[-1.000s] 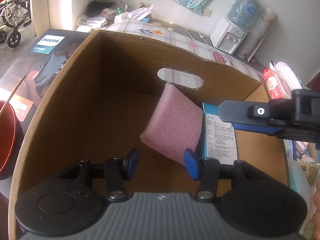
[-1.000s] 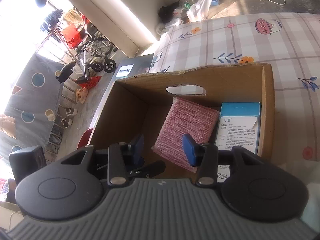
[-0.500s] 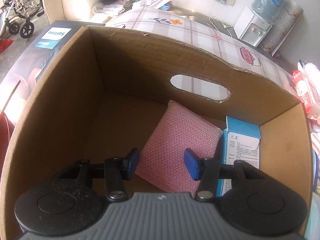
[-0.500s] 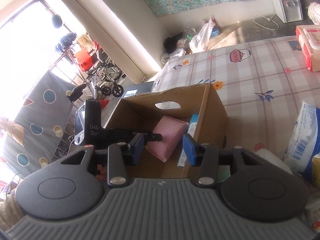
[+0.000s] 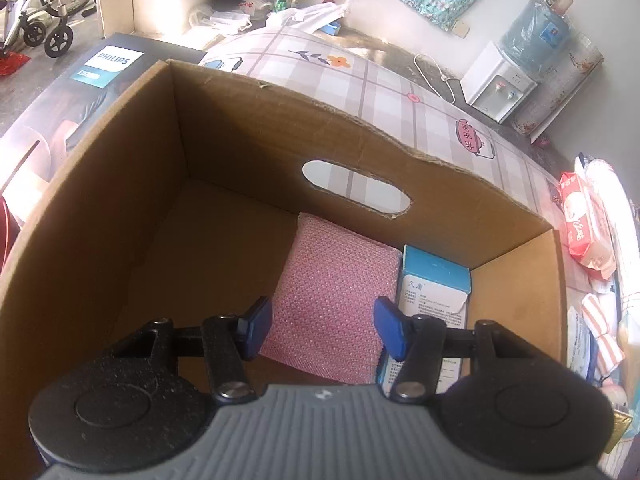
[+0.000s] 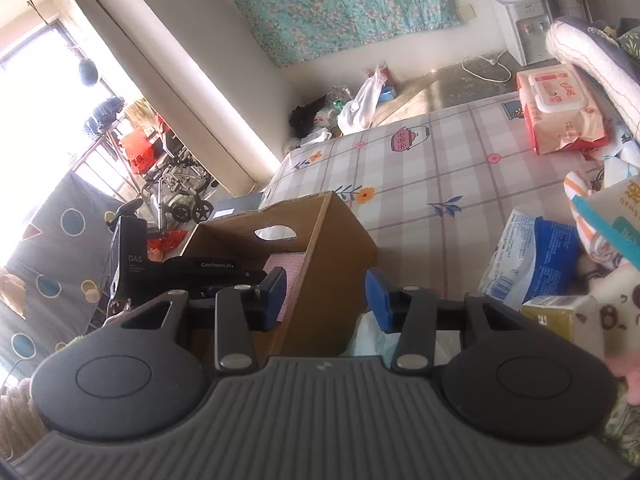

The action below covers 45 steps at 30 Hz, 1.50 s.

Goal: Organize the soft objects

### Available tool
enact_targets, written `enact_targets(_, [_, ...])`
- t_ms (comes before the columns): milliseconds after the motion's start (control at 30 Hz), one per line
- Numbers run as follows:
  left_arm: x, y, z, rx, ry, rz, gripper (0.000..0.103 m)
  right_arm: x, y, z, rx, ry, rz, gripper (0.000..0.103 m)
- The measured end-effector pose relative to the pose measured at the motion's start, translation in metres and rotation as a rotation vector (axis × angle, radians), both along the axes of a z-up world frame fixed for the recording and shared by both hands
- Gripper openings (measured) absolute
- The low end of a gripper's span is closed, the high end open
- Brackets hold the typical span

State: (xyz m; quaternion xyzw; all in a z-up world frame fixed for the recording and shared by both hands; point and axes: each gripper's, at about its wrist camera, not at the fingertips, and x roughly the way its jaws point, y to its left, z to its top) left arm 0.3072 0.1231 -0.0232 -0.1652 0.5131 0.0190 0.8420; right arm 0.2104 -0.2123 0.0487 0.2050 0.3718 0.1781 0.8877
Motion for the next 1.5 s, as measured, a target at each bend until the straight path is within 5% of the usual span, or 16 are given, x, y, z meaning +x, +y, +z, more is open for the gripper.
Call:
enact_targets(267, [-0.058, -0.042, 0.087, -0.056, -0.222, -0.145, 0.065, -0.036, -0.073, 0.02, -0.287, -0.109, -0.193, 0.048])
enact_targets(433, [-0.074, -0.124, 0.113, -0.081, -0.29, -0.379, 0.066, -0.046, -0.122, 0.007, -0.31, -0.069, -0.28, 0.048])
enact_targets(600, [-0.079, -0.202, 0.101, -0.124, -0.247, -0.534, 0.063, -0.056, -0.151, -0.01, -0.361, -0.045, -0.306, 0.048])
enact_targets(800, [-0.051, -0.265, 0.073, -0.255, -0.11, -0.519, 0.058, -0.051, -0.157, -0.028, -0.4, -0.025, -0.262, 0.048])
enact_targets(900, [-0.03, -0.292, 0.064, -0.278, -0.06, -0.511, 0.055, -0.044, -0.168, -0.036, -0.325, -0.003, -0.258, 0.048])
enact_targets(1133, [0.015, -0.338, 0.056, -0.187, -0.101, -0.595, 0.056, -0.003, -0.226, -0.059, 0.047, 0.136, -0.361, 0.049])
enact_targets(1267, [0.043, -0.353, 0.034, -0.216, -0.026, -0.598, 0.058, 0.03, -0.257, -0.088, 0.244, 0.259, -0.423, 0.049])
enact_targets(1500, [0.058, -0.361, 0.002, -0.276, 0.078, -0.621, 0.057, 0.076, -0.269, -0.13, 0.387, 0.391, -0.48, 0.05])
